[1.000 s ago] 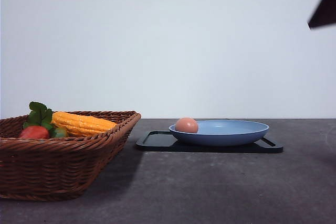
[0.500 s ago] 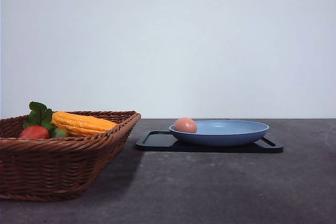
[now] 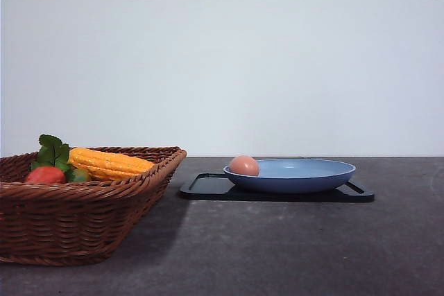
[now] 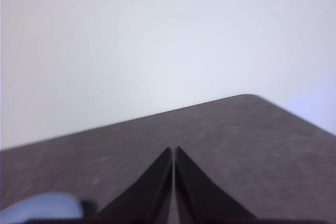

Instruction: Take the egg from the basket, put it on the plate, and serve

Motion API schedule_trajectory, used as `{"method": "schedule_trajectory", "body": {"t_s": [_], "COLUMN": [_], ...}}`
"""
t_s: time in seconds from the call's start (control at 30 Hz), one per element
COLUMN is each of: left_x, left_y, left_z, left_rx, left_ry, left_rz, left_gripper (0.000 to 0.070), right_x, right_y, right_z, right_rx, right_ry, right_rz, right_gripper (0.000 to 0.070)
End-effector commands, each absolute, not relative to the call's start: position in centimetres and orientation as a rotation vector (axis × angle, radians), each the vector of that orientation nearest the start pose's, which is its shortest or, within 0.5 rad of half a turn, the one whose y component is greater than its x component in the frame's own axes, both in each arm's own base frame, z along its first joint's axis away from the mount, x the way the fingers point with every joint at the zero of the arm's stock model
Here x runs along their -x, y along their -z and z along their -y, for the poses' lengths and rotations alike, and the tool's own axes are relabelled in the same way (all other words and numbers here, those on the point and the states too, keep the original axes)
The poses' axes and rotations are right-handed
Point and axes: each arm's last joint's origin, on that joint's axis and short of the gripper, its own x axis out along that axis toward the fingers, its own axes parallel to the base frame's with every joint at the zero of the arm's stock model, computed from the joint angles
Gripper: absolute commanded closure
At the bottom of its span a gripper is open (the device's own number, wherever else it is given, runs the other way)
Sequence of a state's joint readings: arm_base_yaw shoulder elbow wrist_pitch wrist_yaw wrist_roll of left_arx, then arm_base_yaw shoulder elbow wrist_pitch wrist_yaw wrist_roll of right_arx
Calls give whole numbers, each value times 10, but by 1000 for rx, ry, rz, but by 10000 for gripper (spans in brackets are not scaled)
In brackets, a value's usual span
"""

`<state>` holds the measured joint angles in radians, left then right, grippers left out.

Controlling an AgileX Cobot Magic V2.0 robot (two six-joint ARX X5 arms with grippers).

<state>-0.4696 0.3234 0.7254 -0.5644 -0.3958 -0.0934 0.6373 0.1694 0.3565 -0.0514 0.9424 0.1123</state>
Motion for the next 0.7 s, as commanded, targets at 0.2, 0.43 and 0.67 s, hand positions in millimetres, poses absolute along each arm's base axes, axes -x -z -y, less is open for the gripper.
{"method": "schedule_trajectory", "body": {"t_s": [0.2, 0.43, 0.67], "left_x": [-57, -73, -84], "left_y": [-294, -243, -198], "left_z": [3, 2, 1], "left_rx": [82, 83, 82], "left_ry": [-116, -70, -58], "left_rz": [-50, -26, -67], "left_gripper": [700, 700, 700], "right_x": [-59, -52, -50], "right_y": [-270, -271, -271], "right_z": [-12, -5, -4], "right_rx": [-302, -344, -353], "right_ry": [477, 558, 579], "right_rz": [177, 202, 207], "right_gripper": [700, 700, 700]}}
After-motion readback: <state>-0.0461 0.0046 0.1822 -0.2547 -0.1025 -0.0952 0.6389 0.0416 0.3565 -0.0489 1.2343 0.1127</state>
